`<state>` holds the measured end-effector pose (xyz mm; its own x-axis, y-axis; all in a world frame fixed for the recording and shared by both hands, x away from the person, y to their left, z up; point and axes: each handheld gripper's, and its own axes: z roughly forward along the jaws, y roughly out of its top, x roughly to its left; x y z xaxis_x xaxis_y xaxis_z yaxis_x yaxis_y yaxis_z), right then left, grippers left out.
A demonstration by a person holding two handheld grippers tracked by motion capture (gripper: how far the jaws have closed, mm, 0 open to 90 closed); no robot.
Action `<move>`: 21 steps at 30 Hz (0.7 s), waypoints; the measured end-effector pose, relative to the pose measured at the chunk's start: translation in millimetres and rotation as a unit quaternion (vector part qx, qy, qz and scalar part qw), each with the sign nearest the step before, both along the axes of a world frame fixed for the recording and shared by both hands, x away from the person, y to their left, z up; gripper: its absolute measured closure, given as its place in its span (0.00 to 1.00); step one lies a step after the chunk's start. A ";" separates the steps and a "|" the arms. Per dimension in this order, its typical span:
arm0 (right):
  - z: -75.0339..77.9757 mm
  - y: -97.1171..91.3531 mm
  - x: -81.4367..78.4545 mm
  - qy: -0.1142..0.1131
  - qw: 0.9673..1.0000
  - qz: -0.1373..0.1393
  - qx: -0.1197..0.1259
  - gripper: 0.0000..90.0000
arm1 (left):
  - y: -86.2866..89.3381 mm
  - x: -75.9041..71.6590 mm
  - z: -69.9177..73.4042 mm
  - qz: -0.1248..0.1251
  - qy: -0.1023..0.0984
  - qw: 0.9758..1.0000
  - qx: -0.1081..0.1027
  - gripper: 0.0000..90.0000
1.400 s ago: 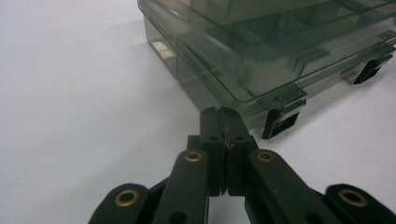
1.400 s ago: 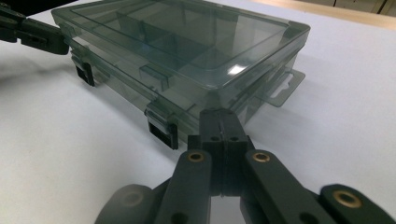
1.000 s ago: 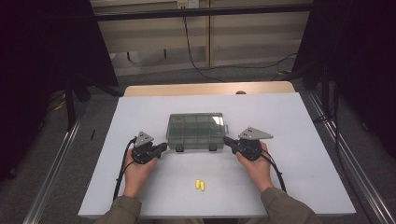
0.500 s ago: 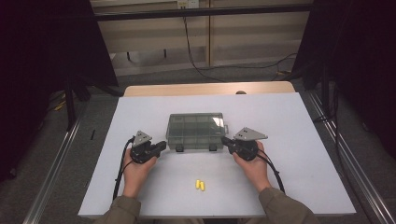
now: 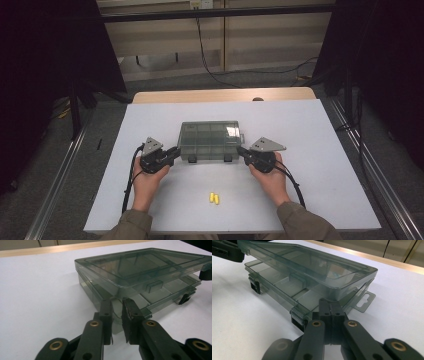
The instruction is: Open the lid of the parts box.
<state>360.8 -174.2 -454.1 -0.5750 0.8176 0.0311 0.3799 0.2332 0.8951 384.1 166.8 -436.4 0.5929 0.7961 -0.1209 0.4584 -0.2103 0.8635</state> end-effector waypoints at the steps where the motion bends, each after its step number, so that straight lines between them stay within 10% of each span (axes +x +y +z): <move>1: -0.2 -0.2 0.1 -0.001 1.000 0.001 0.001 1.00 | -0.5 0.4 1.2 0.002 -0.004 1.000 -0.004 0.87; 21: -1.8 0.0 -0.2 -0.009 1.000 0.002 0.000 1.00 | -11.1 18.5 29.2 0.031 -0.030 0.999 -0.003 0.86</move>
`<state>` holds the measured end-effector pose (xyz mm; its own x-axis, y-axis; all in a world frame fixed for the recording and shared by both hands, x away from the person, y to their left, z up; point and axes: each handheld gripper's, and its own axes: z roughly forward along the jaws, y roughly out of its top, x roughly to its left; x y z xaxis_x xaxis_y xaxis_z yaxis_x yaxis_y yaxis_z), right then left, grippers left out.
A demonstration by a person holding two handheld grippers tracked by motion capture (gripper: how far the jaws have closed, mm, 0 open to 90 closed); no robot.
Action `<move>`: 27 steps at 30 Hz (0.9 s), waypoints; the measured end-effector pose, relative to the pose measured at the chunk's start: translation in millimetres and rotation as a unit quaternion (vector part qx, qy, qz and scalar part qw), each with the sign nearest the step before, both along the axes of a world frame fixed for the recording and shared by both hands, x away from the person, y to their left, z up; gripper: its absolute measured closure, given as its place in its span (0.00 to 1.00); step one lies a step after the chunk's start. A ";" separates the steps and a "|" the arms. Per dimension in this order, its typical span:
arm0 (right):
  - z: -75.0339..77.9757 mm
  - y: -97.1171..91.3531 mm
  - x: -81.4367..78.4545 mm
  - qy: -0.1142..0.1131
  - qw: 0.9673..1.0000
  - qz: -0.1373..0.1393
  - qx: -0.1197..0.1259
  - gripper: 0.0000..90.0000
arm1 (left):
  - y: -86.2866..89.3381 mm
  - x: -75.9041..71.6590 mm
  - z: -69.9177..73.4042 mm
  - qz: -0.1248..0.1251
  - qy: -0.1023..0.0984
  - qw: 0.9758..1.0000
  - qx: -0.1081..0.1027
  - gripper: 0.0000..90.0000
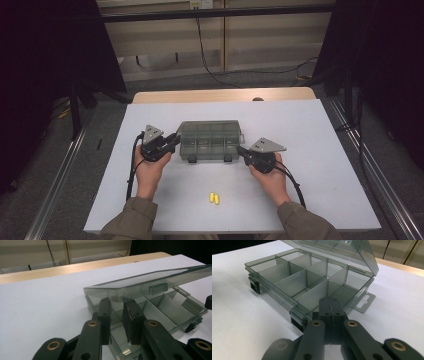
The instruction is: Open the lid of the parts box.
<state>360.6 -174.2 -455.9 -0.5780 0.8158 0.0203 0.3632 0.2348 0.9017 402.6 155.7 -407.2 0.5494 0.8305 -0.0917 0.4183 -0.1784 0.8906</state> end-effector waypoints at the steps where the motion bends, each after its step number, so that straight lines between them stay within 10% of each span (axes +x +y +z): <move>1: -0.1 0.0 0.0 0.000 1.000 0.000 0.000 1.00 | -0.1 0.9 1.1 0.001 0.000 1.000 0.003 0.86; 27: -0.5 -0.6 0.6 -0.001 1.000 0.004 0.001 1.00 | -4.9 29.0 26.2 0.016 -0.001 1.000 0.007 0.89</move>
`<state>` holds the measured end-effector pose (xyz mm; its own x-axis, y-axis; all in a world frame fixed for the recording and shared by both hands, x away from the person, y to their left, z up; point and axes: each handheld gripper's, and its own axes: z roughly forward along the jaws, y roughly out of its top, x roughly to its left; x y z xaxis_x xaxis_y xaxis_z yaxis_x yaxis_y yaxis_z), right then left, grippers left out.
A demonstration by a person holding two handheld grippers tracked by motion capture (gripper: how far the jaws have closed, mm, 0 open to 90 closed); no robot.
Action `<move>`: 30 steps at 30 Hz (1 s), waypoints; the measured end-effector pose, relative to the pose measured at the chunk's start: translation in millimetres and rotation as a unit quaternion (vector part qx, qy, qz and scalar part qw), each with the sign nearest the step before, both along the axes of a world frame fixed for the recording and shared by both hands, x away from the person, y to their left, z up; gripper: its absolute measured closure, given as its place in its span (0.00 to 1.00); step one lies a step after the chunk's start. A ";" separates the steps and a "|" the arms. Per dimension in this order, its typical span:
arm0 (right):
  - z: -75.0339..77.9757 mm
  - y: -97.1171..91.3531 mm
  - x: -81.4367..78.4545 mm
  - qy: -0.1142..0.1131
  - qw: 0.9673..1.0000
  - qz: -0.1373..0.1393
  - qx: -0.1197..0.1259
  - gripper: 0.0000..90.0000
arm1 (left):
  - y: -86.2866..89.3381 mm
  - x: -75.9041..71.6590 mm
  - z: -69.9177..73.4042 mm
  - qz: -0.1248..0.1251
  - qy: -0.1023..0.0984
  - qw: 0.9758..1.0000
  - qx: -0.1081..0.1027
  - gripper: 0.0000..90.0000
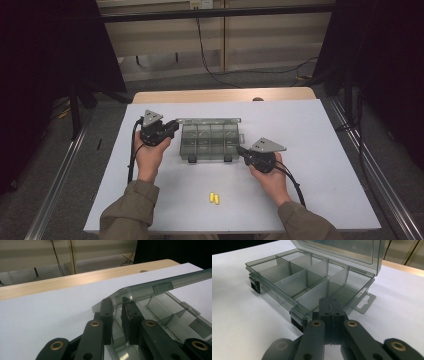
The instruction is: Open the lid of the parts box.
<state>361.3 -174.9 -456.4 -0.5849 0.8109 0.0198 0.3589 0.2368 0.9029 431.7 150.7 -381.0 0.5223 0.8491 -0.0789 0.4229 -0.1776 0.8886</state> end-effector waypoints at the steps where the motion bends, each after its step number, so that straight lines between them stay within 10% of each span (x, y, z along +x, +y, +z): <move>1: -0.1 0.0 0.0 0.000 1.000 0.000 0.000 1.00 | -0.4 0.9 0.5 -0.001 -0.001 1.000 0.000 0.89; 30: -1.3 0.6 -0.3 -0.008 1.000 0.000 -0.004 1.00 | -9.6 22.3 7.0 0.021 -0.007 1.000 0.017 0.93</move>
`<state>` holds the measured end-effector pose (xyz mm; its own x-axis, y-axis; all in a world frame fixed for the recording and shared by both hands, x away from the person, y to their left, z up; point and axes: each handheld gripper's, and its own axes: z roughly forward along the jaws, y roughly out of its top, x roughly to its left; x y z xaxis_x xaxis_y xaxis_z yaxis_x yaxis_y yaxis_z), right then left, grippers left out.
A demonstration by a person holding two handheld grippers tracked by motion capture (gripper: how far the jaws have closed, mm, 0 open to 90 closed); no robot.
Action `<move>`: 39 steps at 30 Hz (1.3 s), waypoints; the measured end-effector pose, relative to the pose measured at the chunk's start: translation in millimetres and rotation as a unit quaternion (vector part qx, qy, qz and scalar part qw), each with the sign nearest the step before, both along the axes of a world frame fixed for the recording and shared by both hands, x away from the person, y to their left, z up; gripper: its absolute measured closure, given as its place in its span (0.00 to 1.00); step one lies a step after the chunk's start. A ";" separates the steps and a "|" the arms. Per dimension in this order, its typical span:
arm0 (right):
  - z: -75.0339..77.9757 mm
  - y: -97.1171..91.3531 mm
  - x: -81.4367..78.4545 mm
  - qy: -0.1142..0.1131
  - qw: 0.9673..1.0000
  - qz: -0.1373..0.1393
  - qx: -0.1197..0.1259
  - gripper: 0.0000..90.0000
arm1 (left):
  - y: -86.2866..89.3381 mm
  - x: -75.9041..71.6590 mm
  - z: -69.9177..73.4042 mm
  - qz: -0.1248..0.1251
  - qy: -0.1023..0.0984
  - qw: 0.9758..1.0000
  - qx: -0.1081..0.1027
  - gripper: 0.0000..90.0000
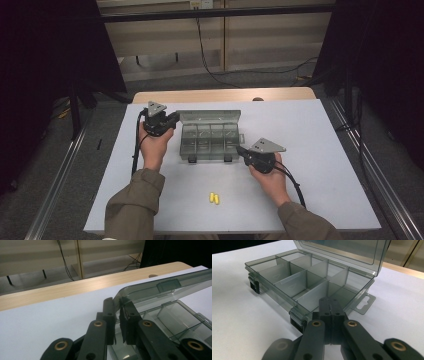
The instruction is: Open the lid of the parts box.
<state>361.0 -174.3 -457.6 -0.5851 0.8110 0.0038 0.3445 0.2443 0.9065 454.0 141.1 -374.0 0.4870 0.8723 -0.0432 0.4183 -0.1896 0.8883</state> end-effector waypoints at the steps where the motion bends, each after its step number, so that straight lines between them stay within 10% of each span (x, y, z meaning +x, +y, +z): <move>1: 0.0 0.0 0.0 0.000 1.000 0.000 0.000 1.00 | -0.4 0.5 0.3 0.000 0.000 1.000 0.001 0.93; 39: -1.1 -0.1 0.2 -0.002 1.000 0.000 0.005 1.00 | -6.3 29.3 -0.4 0.025 0.013 1.000 -0.012 0.95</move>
